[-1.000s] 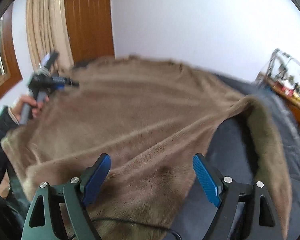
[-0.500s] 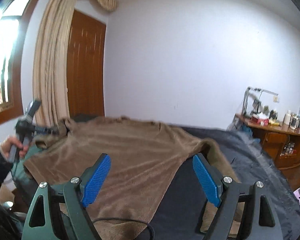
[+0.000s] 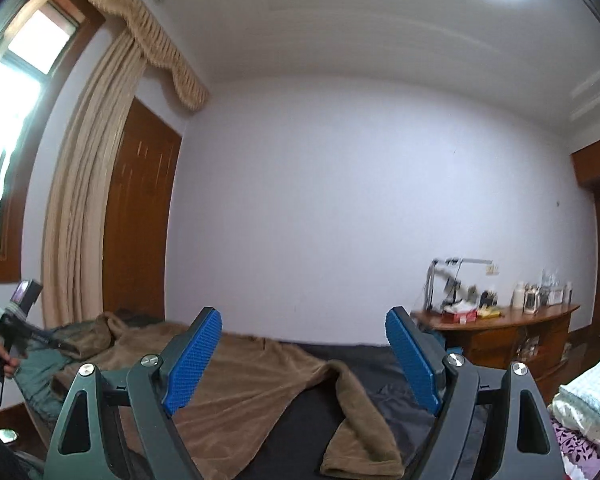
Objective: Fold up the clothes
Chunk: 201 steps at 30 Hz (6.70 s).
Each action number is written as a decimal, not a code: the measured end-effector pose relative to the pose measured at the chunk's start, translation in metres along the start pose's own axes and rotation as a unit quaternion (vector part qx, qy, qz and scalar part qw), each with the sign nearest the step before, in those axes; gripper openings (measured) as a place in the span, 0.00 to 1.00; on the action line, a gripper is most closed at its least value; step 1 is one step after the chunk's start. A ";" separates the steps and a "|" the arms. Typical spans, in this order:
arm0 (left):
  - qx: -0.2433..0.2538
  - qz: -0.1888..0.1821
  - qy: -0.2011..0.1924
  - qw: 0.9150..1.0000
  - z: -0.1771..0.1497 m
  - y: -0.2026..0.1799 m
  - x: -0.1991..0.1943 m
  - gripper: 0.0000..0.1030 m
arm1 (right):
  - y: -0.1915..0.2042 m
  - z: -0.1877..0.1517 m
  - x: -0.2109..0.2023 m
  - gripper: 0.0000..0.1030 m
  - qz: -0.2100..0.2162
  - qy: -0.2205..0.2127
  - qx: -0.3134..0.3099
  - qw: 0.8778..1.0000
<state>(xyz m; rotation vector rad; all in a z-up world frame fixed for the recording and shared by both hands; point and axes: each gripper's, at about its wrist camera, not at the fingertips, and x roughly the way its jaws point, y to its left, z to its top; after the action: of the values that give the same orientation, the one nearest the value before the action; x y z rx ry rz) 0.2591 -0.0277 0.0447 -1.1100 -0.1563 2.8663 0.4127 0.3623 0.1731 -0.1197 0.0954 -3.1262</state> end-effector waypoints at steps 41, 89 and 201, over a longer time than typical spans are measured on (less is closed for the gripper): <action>-0.025 0.042 0.062 0.997 -0.053 -0.001 0.040 0.99 | 0.106 -0.174 0.124 0.83 0.047 0.286 -0.189 0.938; 0.285 0.165 -0.039 0.944 -0.093 -0.021 0.006 1.00 | 0.074 -0.167 0.096 0.83 0.028 0.340 -0.230 0.912; 0.105 0.116 0.183 0.971 0.235 -0.002 0.313 1.00 | 0.102 -0.113 0.490 0.91 0.216 0.445 -0.089 0.865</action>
<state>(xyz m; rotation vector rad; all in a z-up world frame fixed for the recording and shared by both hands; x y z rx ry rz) -0.1307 -0.0124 0.0087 -1.6737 0.3095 2.7114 -0.0835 0.2601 0.0918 1.1637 0.3511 -2.4459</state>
